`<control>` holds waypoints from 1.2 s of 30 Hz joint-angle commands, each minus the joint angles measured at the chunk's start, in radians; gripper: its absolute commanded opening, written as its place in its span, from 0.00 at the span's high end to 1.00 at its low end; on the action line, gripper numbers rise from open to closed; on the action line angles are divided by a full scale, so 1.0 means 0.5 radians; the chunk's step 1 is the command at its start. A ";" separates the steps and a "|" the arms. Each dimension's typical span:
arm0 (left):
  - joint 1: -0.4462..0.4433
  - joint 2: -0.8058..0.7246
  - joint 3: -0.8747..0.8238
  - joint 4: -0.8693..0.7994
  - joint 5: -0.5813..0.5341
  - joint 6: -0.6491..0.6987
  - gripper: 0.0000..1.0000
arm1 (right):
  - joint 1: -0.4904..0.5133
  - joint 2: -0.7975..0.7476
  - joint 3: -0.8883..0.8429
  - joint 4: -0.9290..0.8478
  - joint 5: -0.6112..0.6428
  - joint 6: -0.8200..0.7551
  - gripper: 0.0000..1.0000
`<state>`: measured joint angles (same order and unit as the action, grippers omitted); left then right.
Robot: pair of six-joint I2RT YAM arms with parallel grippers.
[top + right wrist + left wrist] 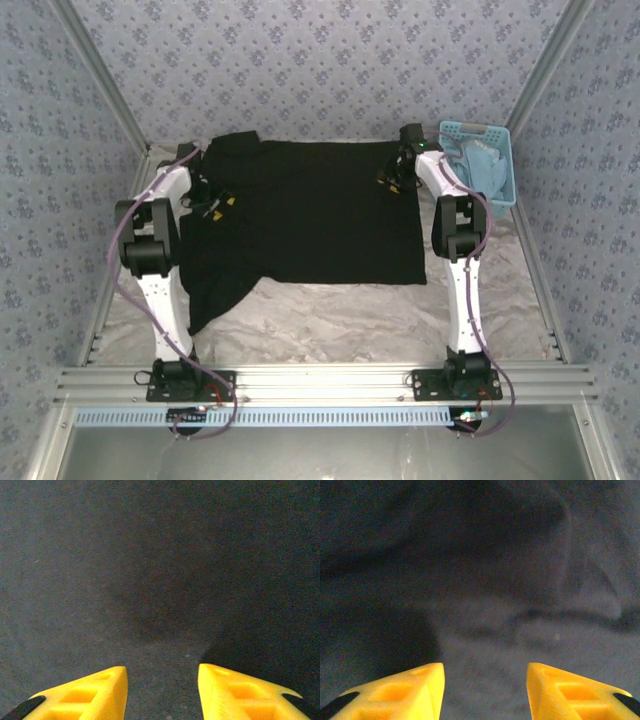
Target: Fold and stack the t-shirts
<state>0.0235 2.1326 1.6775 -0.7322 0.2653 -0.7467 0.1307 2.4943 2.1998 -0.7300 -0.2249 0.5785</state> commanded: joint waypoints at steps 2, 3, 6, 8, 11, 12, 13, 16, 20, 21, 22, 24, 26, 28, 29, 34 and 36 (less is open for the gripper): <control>-0.022 -0.629 -0.464 -0.146 -0.162 0.214 0.50 | 0.096 -0.493 -0.314 0.078 -0.019 -0.119 0.52; -0.025 -0.721 -0.596 -0.169 -0.151 0.270 0.50 | 0.109 -0.634 -0.449 0.138 -0.005 -0.120 0.51; -0.029 -0.909 -0.941 -0.159 -0.028 0.469 0.57 | 0.189 -0.962 -0.858 0.332 -0.048 -0.010 0.51; -0.046 -0.973 -1.105 -0.126 0.067 0.591 0.64 | 0.248 -1.126 -1.093 0.380 -0.084 0.032 0.51; -0.098 -0.999 -1.232 -0.153 0.013 0.656 0.68 | 0.326 -1.374 -1.428 0.442 -0.085 0.075 0.52; -0.112 -1.001 -1.271 -0.130 0.009 0.654 0.68 | 0.346 -1.453 -1.530 0.461 -0.081 0.085 0.52; -0.127 -1.002 -1.312 -0.095 0.009 0.644 0.68 | 0.357 -1.522 -1.620 0.476 -0.085 0.086 0.52; -0.177 -0.998 -1.381 -0.018 -0.031 0.637 0.68 | 0.385 -1.674 -1.796 0.477 -0.110 0.139 0.52; -0.188 -1.012 -1.457 0.042 -0.106 0.656 0.67 | 0.392 -1.811 -1.924 0.440 -0.120 0.135 0.52; -0.190 -1.021 -1.470 0.044 -0.132 0.663 0.67 | 0.392 -1.835 -1.944 0.437 -0.119 0.135 0.52; -0.190 -1.035 -1.477 0.045 -0.151 0.673 0.66 | 0.392 -1.853 -1.954 0.437 -0.119 0.135 0.52; -0.194 -1.072 -1.483 0.047 -0.201 0.703 0.64 | 0.393 -1.868 -1.960 0.429 -0.122 0.135 0.52; -0.198 -1.125 -1.482 0.049 -0.280 0.736 0.59 | 0.395 -1.880 -1.964 0.426 -0.131 0.136 0.53; -0.197 -1.177 -1.494 0.082 -0.313 0.764 0.55 | 0.410 -1.881 -1.964 0.418 -0.134 0.135 0.53; -0.197 -1.178 -1.496 0.095 -0.306 0.769 0.54 | 0.415 -1.883 -1.961 0.414 -0.141 0.135 0.53; -0.198 -1.068 -1.515 0.213 -0.200 0.791 0.57 | 0.442 -1.901 -1.982 0.410 -0.168 0.134 0.53; -0.202 -1.030 -1.512 0.237 -0.171 0.794 0.59 | 0.445 -1.905 -1.982 0.401 -0.173 0.135 0.53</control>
<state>-0.0723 1.5890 0.9329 -0.6453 0.1501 -0.3748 0.3470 1.5684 1.2198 -0.5049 -0.2871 0.6392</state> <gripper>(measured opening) 0.416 0.469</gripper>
